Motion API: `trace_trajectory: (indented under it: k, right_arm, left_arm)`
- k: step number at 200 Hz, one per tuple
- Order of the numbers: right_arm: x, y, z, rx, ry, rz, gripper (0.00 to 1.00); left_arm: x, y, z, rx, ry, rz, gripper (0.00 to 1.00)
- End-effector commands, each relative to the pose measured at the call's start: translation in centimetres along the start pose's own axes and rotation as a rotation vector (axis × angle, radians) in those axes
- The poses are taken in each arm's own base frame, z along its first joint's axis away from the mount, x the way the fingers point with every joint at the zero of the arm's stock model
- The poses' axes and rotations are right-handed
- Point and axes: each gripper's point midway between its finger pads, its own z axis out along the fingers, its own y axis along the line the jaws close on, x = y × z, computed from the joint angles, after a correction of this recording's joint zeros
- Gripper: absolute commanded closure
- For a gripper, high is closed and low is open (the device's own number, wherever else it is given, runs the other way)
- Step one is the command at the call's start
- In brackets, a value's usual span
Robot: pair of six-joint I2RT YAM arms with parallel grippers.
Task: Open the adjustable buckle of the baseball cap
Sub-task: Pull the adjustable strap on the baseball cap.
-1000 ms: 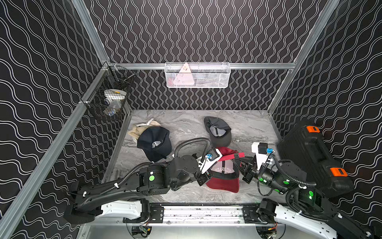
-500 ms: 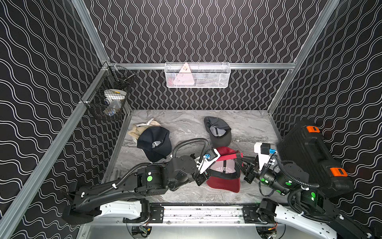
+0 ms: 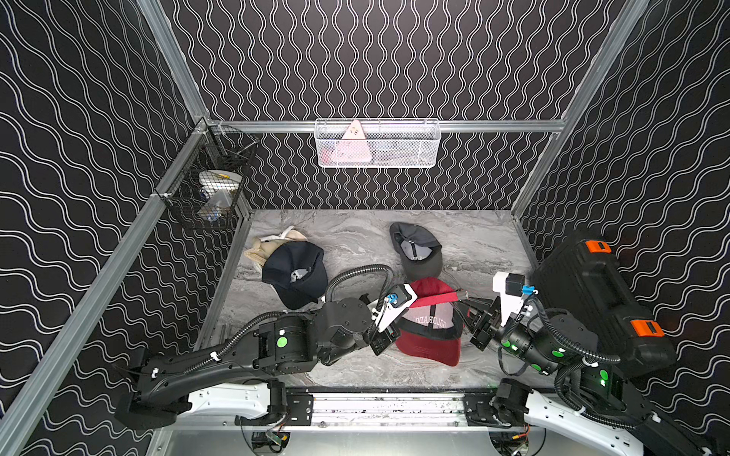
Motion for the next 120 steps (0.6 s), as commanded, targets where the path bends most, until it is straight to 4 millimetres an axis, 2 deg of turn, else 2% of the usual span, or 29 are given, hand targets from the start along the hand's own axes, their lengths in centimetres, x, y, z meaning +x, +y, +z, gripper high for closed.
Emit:
trace_trajectory:
  k: [1,39,66,92,120]
  right_arm:
    - [-1.5,-0.8,-0.4,0.05,-0.071,0.024,1.0]
    - [-1.8,-1.1,-0.8,0.061,-0.086,0.025,1.0]
    - [-1.2,-1.2,-0.5,0.065,-0.062,0.018,1.0]
    - [0.3,-1.3,0.2,0.069,-0.003,0.014,1.0]
    - [2.8,-1.8,1.5,0.089,0.089,0.007,1.0]
  left_arm:
    - [1.3,0.8,-0.2,-0.044,0.043,0.004,0.98]
    - [1.2,1.1,-0.5,-0.051,0.037,0.001,0.98]
    - [1.1,1.1,-0.5,-0.054,0.036,0.002,0.99]
    - [0.8,1.1,-0.5,-0.054,0.024,-0.002,0.99]
    - [0.3,1.2,-0.6,-0.056,0.007,-0.005,0.99]
